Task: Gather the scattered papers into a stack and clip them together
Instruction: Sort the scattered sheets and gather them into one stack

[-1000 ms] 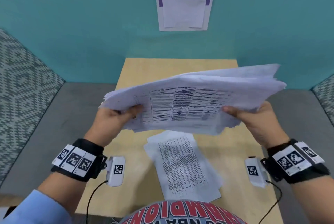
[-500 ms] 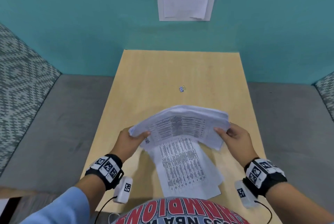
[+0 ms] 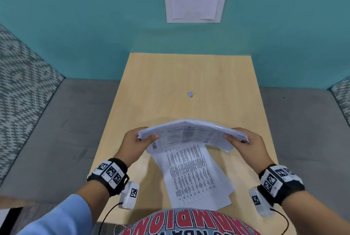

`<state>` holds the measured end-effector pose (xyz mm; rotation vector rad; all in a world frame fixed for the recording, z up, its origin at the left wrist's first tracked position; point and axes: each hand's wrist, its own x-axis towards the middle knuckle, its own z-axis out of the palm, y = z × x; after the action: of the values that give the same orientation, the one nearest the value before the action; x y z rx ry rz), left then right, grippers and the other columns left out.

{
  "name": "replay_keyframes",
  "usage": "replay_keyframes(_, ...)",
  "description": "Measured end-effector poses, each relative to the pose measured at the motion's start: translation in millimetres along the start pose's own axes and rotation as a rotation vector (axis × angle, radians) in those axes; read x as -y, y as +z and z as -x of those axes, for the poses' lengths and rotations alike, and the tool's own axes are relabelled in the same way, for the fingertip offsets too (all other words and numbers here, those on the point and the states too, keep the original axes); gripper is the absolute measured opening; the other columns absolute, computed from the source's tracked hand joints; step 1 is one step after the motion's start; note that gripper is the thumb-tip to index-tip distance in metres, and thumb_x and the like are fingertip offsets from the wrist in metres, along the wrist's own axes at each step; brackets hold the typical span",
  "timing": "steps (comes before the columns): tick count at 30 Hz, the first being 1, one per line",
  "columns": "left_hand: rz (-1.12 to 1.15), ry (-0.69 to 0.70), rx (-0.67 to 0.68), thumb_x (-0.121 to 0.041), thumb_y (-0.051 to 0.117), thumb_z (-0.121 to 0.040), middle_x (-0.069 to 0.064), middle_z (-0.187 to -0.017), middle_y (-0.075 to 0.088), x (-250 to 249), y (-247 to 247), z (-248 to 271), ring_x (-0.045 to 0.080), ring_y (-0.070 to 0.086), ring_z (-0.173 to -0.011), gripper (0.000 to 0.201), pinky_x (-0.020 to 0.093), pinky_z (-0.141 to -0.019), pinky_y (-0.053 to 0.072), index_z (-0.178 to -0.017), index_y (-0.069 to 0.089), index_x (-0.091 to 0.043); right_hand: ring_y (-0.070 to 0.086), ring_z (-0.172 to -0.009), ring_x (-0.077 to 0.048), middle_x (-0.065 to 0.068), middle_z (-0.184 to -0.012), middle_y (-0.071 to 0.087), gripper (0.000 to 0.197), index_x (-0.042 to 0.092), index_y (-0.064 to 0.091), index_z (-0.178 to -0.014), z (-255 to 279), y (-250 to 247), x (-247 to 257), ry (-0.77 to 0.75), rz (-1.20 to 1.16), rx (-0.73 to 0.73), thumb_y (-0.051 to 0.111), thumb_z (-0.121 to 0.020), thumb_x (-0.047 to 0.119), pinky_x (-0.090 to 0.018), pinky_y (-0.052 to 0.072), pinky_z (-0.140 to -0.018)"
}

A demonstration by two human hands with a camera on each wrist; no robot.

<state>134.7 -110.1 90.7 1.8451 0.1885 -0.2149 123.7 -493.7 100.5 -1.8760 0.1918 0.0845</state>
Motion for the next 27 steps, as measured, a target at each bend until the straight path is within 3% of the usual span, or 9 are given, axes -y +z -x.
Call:
replay_keyframes(3, 0.013, 0.012, 0.026, -0.005, 0.087, -0.085, -0.007, -0.093, 0.081, 3.0, -0.1, -0.8, 0.006, 0.073, -0.082, 0.020, 0.018, -0.074, 0.057, -0.099, 0.082, -0.017, 0.072, -0.082, -0.005, 0.008, -0.091, 0.080, 0.014, 0.023, 0.080, -0.095, 3.3, -3.9, -2.1, -0.006, 0.043, 0.025, 0.084, -0.087, 0.011, -0.015, 0.054, -0.073)
replay_keyframes(5, -0.008, -0.029, 0.058, -0.007, 0.090, -0.082, -0.003, -0.099, 0.082, 10.8, 1.2, -1.1, 0.010, 0.075, -0.089, 0.025, 0.024, -0.081, 0.058, -0.102, 0.082, -0.019, 0.072, -0.085, -0.006, 0.010, -0.093, 0.079, 0.019, 0.026, 0.079, -0.094, 3.4, -2.0, -8.6, 0.034, 0.093, 0.093, 0.086, -0.084, 0.012, -0.013, 0.053, -0.074)
replay_keyframes(8, -0.069, -0.034, 0.097, -0.012, 0.086, -0.088, 0.002, -0.094, 0.082, 17.1, 3.6, -1.0, 0.011, 0.073, -0.085, 0.011, 0.032, -0.081, 0.055, -0.095, 0.084, -0.021, 0.069, -0.080, -0.001, 0.014, -0.088, 0.079, 0.019, 0.031, 0.079, -0.088, -2.6, -2.5, -7.1, 0.020, 0.175, 0.119, 0.084, -0.086, 0.013, -0.010, 0.048, -0.071)
replay_keyframes(12, -0.107, -0.020, 0.074, -0.012, 0.081, -0.093, 0.007, -0.088, 0.079, 5.3, 0.7, -2.3, 0.010, 0.068, -0.078, 0.012, 0.032, -0.077, 0.051, -0.087, 0.084, -0.022, 0.070, -0.082, -0.004, 0.012, -0.086, 0.079, 0.015, 0.031, 0.080, -0.086, -11.7, -15.6, 3.5, -0.006, 0.262, 0.119, 0.082, -0.088, 0.016, -0.021, 0.051, -0.077)
replay_keyframes(16, -0.230, 0.112, 0.107, -0.018, 0.079, -0.095, -0.006, -0.085, 0.080, -37.4, -2.8, 4.4, 0.008, 0.072, -0.078, 0.015, 0.022, -0.072, 0.053, -0.087, 0.082, -0.030, 0.070, -0.087, -0.003, 0.017, -0.089, 0.077, 0.029, 0.046, 0.069, -0.088, -14.6, -21.3, 26.4, -0.116, 0.607, 0.180, 0.081, -0.087, 0.020, -0.020, 0.049, -0.075)
replay_keyframes(18, -0.378, 0.244, 0.161, -0.026, 0.077, -0.097, -0.012, -0.085, 0.079, -70.5, 0.1, 9.3, 0.008, 0.072, -0.079, 0.010, 0.025, -0.070, 0.053, -0.090, 0.081, -0.033, 0.072, -0.100, -0.013, 0.013, -0.106, 0.078, 0.027, 0.037, 0.074, -0.106, -11.5, -6.7, 53.1, -0.240, 0.733, 0.241, 0.083, -0.083, 0.027, -0.026, 0.051, -0.085)
replay_keyframes(20, -0.550, 0.424, 0.227, -0.037, 0.073, -0.098, -0.017, -0.092, 0.079, -104.3, 8.7, 13.6, 0.003, 0.072, -0.084, 0.007, 0.032, -0.074, 0.056, -0.101, 0.079, -0.035, 0.071, -0.107, -0.013, 0.010, -0.118, 0.078, 0.039, 0.029, 0.074, -0.122, -6.9, 17.6, 81.1, -0.355, 0.738, 0.309, 0.082, -0.084, 0.033, -0.029, 0.052, -0.094)
replay_keyframes(24, -0.724, 0.612, 0.191, -0.048, 0.066, -0.095, -0.018, -0.103, 0.080, -145.4, 27.0, 18.0, 0.006, 0.074, -0.091, 0.028, 0.033, -0.077, 0.057, -0.123, 0.067, -0.043, 0.057, -0.059, 0.002, 0.009, -0.073, 0.070, 0.011, 0.026, 0.079, -0.102, -3.9, 54.7, 106.7, -0.332, 0.615, 0.387, 0.071, -0.096, 0.026, -0.015, 0.039, -0.058)
replay_keyframes(27, -0.485, 0.400, 0.169, -0.045, 0.082, -0.088, -0.016, -0.089, 0.078, -144.3, 8.8, 20.8, 0.002, 0.072, -0.085, 0.036, 0.025, -0.076, 0.058, -0.121, 0.069, -0.041, 0.050, -0.052, -0.001, 0.007, -0.058, 0.060, 0.022, 0.021, 0.073, -0.075, -3.5, 44.1, 102.0, -0.224, 0.460, 0.373, 0.074, -0.096, 0.027, -0.028, 0.039, -0.058)
